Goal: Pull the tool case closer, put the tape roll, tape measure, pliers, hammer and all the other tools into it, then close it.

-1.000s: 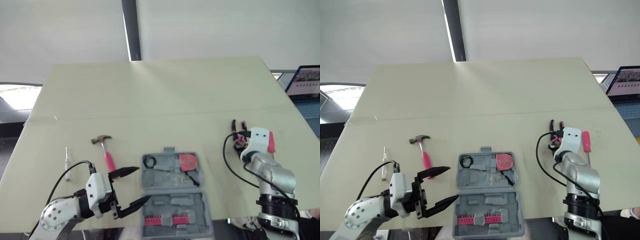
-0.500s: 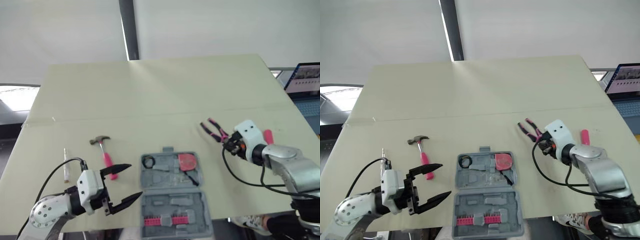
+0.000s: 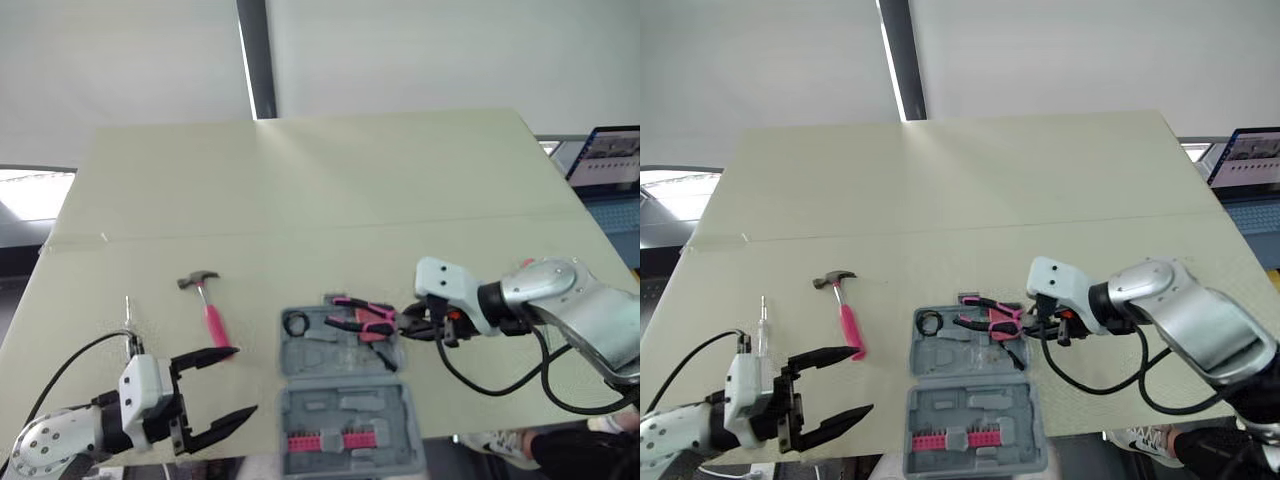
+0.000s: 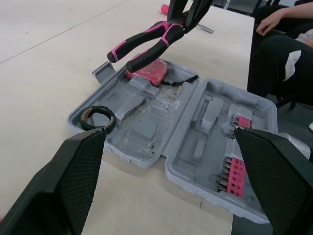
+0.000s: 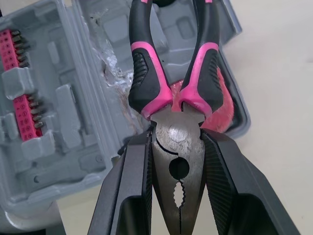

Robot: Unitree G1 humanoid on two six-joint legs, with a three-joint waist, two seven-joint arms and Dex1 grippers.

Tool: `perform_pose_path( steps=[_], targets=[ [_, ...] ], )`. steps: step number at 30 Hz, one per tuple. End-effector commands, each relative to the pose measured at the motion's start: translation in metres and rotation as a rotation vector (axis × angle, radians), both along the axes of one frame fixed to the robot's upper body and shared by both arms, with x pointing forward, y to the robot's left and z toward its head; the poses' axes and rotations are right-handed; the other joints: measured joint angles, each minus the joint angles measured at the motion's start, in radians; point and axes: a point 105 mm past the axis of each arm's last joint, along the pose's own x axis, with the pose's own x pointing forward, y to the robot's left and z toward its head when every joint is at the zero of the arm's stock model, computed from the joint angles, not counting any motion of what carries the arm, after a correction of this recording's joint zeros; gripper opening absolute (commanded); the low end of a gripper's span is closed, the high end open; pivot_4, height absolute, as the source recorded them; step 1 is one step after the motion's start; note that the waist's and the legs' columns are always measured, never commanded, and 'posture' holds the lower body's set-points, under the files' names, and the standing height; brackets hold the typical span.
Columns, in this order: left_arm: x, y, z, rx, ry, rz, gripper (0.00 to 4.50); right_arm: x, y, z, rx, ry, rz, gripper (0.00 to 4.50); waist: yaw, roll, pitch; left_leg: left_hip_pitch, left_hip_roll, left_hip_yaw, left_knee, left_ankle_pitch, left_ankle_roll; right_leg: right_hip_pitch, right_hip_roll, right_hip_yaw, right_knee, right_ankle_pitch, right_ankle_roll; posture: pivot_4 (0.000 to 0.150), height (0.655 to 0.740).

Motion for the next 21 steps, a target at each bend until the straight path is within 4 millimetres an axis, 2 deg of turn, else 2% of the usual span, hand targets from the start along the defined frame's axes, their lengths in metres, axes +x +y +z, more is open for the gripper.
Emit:
perform_pose_path(
  steps=[1, 11, 21],
  targets=[
    [-0.006, 0.009, 0.001, -0.005, -0.016, 0.039, 4.50, -0.008, 0.018, 0.005, -0.020, -0.022, 0.097, 0.96, -0.001, 0.000, 0.000, 0.000, 0.000, 0.000, 0.000, 0.000, 0.000, 0.000, 0.000, 0.000, 0.000, 0.000, 0.000, 0.150, 0.7373],
    [-0.017, 0.017, -0.008, 0.015, 0.009, 0.078, 4.50, -0.006, 0.050, -0.006, -0.066, -0.035, 0.294, 0.96, -0.002, -0.002, 0.001, -0.001, 0.000, 0.000, 0.000, 0.000, 0.000, 0.000, 0.000, 0.000, 0.000, 0.000, 0.000, 0.150, 0.7373],
    [-0.020, 0.003, -0.002, 0.013, 0.002, 0.083, 4.50, 0.002, 0.063, -0.029, -0.099, -0.038, 0.332, 0.96, -0.003, -0.003, 0.002, -0.001, 0.000, -0.001, 0.000, 0.000, 0.000, -0.001, 0.000, -0.001, 0.000, 0.000, 0.000, 0.150, 0.7373]
  ],
)
